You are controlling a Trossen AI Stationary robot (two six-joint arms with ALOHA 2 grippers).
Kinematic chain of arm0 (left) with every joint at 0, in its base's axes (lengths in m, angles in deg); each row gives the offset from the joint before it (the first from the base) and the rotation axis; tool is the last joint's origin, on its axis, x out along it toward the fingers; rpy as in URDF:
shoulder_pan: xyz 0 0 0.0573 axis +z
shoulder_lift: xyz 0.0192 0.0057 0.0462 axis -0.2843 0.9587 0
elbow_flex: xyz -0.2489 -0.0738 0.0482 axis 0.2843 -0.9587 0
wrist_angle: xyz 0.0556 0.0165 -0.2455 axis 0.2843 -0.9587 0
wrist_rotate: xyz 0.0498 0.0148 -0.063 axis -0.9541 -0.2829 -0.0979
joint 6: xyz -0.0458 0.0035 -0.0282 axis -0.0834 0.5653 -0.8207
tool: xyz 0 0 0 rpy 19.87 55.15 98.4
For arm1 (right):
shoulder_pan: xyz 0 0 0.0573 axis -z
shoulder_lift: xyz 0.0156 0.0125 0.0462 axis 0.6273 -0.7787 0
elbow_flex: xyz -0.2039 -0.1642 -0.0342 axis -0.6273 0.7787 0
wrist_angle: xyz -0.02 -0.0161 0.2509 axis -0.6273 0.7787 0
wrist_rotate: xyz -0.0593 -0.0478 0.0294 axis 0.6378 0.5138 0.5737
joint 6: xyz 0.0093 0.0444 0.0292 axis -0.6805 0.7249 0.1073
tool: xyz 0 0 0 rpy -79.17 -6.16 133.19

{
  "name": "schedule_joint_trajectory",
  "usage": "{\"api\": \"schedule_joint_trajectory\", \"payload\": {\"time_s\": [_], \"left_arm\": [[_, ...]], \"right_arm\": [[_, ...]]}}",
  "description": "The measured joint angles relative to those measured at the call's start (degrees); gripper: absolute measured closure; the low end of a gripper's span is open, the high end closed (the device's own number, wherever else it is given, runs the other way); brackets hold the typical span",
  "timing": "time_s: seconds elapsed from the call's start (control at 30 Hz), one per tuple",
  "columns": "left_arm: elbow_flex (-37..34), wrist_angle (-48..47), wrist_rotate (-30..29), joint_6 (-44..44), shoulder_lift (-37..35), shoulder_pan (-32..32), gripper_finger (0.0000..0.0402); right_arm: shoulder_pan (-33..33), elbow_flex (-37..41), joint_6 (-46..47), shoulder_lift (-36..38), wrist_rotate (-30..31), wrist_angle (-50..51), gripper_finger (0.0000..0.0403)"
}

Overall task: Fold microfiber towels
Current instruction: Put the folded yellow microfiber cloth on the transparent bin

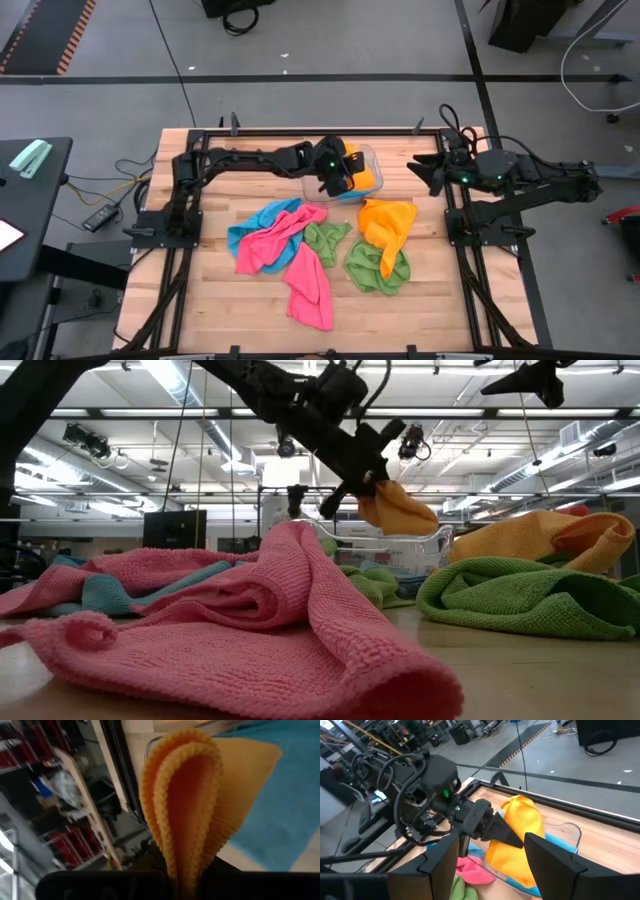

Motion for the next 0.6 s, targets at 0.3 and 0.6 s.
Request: {"api": "schedule_joint_trajectory", "payload": {"time_s": [0.3,0.6], "left_arm": [[-0.1,-1.0,14.2,4.8,0.0,4.0,0.0376],[-0.1,-3.2,25.4,9.5,0.0,5.9,0.0373]], "right_arm": [[0.0,0.0,4.6,-3.0,3.4,-0.2,0.0168],[0.0,0.0,7.1,-6.7,6.5,-2.9,0.0168]]}}
